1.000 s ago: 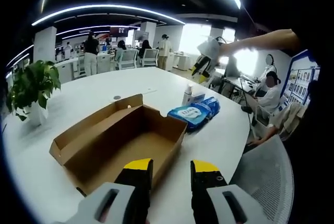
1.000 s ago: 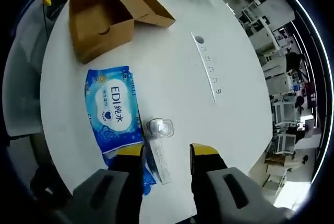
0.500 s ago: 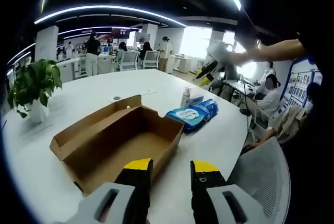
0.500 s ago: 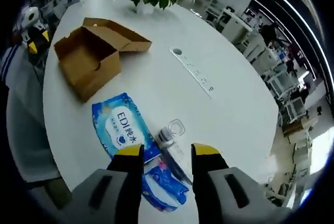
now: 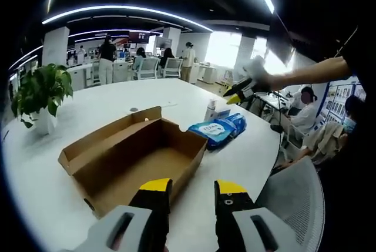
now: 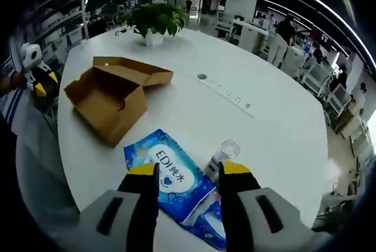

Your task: Operate the shoe box by opening the lid, removing the specified soft item, and placing it in the target area until the item is outside and the box remains undamaged.

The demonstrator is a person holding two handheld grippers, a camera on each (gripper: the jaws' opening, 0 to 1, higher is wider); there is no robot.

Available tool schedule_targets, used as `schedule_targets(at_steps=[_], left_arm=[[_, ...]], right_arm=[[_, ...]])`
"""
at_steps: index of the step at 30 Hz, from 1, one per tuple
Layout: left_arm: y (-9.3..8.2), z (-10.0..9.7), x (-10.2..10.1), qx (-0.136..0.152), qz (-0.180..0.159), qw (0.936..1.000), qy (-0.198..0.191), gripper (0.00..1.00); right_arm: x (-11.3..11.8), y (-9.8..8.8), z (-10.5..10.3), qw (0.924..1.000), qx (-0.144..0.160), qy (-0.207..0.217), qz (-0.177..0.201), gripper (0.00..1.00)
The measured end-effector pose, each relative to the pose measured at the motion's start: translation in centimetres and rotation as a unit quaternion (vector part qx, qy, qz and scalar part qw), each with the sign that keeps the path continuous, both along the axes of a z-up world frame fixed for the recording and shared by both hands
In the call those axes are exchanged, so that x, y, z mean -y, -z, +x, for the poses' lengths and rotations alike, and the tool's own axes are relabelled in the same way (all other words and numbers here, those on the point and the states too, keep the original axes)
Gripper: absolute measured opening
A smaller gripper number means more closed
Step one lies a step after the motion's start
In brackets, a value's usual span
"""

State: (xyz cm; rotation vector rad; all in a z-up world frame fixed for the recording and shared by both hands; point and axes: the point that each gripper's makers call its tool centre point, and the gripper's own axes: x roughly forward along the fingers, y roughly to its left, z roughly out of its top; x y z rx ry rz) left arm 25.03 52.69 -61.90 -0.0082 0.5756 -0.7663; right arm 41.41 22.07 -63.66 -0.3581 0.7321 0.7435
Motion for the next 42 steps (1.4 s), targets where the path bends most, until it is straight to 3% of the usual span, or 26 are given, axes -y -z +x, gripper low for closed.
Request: schedule_targets(at_steps=[9, 20, 23, 26, 30, 33, 36, 38, 40, 42], left_arm=[[0.0, -0.2, -0.6, -0.004, -0.008, 0.9998, -0.016, 0.29], [0.3, -0.4, -1.8, -0.008, -0.004, 0.9994, -0.034, 0.29], [0.3, -0.2, -2.4, -0.009, -0.006, 0.9988, -0.048, 0.29], [0.2, 0.6, -3.7, -0.007, -0.015, 0.9962, -0.086, 0.29], [0.7, 1.4, -5.5, -0.003, 0.004, 0.992, -0.126, 0.3], [1.2, 2.0, -7.3, -0.008, 0.002, 0.9848, -0.173, 0.3], [1.9, 2.7, -9.4, -0.011, 0.006, 0.9731, -0.23, 0.3], [2.7, 2.8, -10.8, -0.023, 0.0, 0.9622, -0.272, 0.3], [3.2, 2.9, -11.4, -0.041, -0.034, 0.9511, -0.304, 0.3], [3.9, 2.9, -12.5, -0.046, -0.027, 0.9442, -0.325, 0.3]], right_arm=[[-3.8, 0.3, -0.6, 0.9983, -0.008, 0.001, 0.057, 0.39], [-6.2, 1.3, -1.3, 0.997, -0.019, -0.011, 0.074, 0.39], [-6.5, 1.4, -1.4, 0.9968, -0.019, -0.013, 0.076, 0.39], [-6.7, 1.4, -1.5, 0.9965, -0.021, -0.015, 0.079, 0.39], [-6.8, 1.4, -1.7, 0.9964, -0.02, -0.018, 0.08, 0.39], [-6.8, 1.4, -1.8, 0.9962, -0.022, -0.019, 0.082, 0.39], [-6.6, 1.5, -2.0, 0.9962, -0.022, -0.017, 0.082, 0.39], [-6.5, 1.6, -2.1, 0.9961, -0.023, -0.016, 0.083, 0.39], [-6.4, 1.6, -2.3, 0.996, -0.025, -0.016, 0.084, 0.39], [-6.4, 1.6, -2.5, 0.9956, -0.028, -0.016, 0.088, 0.39]])
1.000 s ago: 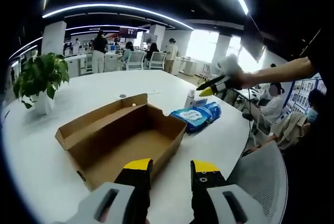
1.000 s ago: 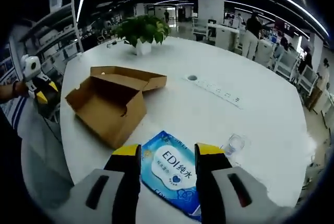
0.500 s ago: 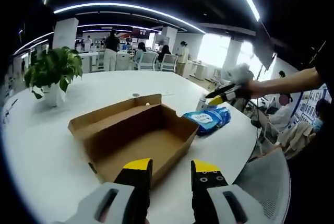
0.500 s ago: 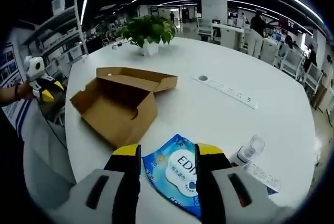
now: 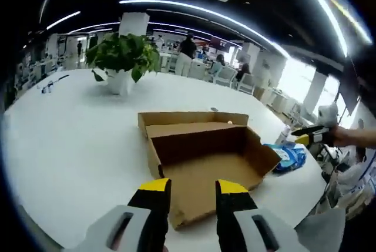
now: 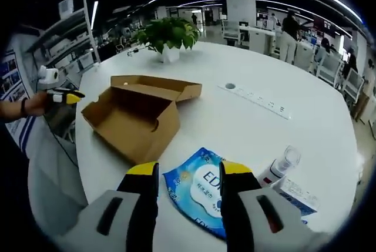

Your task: Operate the shoe box by opening the lid, removing the specified soft item, and placing it in the target area until the item is outside and the box remains undamaged.

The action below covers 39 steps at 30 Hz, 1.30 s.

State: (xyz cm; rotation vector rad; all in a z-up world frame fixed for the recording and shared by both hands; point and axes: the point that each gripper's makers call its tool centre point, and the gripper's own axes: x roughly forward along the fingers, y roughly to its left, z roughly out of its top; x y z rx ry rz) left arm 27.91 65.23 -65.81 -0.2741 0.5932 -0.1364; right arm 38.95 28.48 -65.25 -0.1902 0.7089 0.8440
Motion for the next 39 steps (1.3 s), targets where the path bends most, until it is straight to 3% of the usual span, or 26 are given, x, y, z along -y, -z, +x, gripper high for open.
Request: schedule_targets(at_steps=[9, 22, 30, 35, 39], left_arm=[[2.0, 0.1, -1.2, -0.025, 0.009, 0.9993, -0.026, 0.3], [5.0, 0.0, -0.4, -0.058, -0.004, 0.9977, -0.035, 0.29], [5.9, 0.5, -0.2, -0.069, -0.004, 0.9971, -0.031, 0.29], [5.9, 0.8, 0.5, -0.071, 0.014, 0.9973, -0.012, 0.21], [6.0, 0.9, 0.3, -0.074, 0.009, 0.9971, -0.015, 0.2]], right_arm=[[0.6, 0.1, -0.3, 1.0, -0.001, 0.003, 0.001, 0.38], [1.3, 0.9, -1.3, 0.9999, -0.011, 0.005, -0.001, 0.38], [1.5, 1.1, -1.5, 0.9999, -0.013, 0.008, 0.0, 0.38], [1.4, 1.4, -1.6, 0.9999, -0.014, 0.007, 0.0, 0.38], [1.4, 1.5, -1.8, 0.9999, -0.015, 0.004, -0.002, 0.38]])
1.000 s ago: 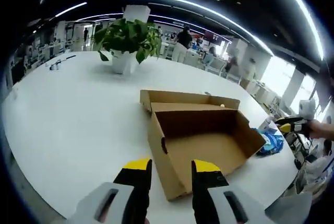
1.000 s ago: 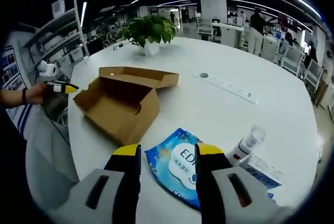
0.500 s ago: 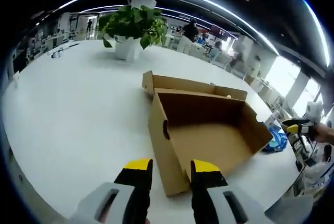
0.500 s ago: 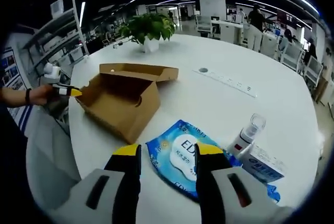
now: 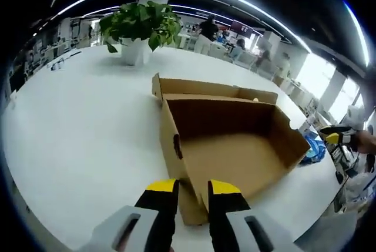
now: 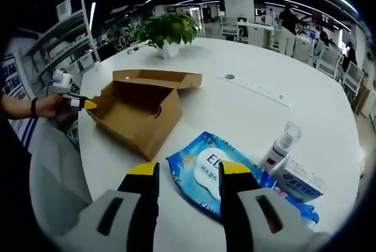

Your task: Operate the shoe box by opening the lid, removing the specified soft item, and placing it in the target area until the item is outside and the box remains undamaged.

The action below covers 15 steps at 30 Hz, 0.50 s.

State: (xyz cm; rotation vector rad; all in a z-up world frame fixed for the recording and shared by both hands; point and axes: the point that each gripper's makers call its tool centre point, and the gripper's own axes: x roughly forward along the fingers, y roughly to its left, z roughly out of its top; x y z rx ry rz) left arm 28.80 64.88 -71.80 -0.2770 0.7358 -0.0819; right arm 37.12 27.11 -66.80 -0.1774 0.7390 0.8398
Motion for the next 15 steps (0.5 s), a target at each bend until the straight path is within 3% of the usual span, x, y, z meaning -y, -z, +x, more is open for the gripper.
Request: schedule_targets(at_steps=[15], left_arm=[[0.04, -0.14, 0.03, 0.0, -0.012, 0.9998, 0.013, 0.2]], right_arm=[[-0.03, 0.75, -0.1, 1.0, -0.008, 0.002, 0.005, 0.37]])
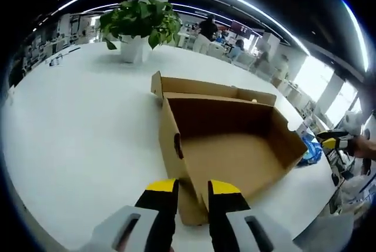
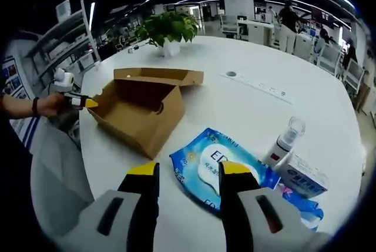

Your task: Operate the shoe box by opening the lid, removing the specified soft item, and placing it in the target area until the item is outside and the box remains undamaged.

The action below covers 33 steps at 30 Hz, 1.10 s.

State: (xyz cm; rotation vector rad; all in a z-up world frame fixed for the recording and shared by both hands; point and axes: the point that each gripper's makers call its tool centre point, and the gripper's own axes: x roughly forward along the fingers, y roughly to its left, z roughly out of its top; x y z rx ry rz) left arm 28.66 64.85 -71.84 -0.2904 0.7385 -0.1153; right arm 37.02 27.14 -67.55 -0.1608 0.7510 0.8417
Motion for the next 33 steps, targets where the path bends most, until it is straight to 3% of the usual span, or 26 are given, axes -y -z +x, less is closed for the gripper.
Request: schedule_targets(at_steps=[16, 23, 33], left_arm=[[-0.1, -0.8, 0.7, 0.0, -0.004, 0.9995, 0.032, 0.19], [0.0, -1.2, 1.2, 0.0, -0.002, 0.9986, 0.052, 0.18], [0.0, -1.7, 1.5, -0.001, -0.001, 0.9979, 0.065, 0.17]], right_arm=[[-5.2, -1.0, 2.5, 0.9994, 0.003, 0.0, 0.035, 0.37], [-7.5, -1.9, 4.9, 0.998, 0.002, 0.018, 0.06, 0.36], [-7.8, -0.8, 7.6, 0.9964, -0.013, 0.056, 0.063, 0.36]])
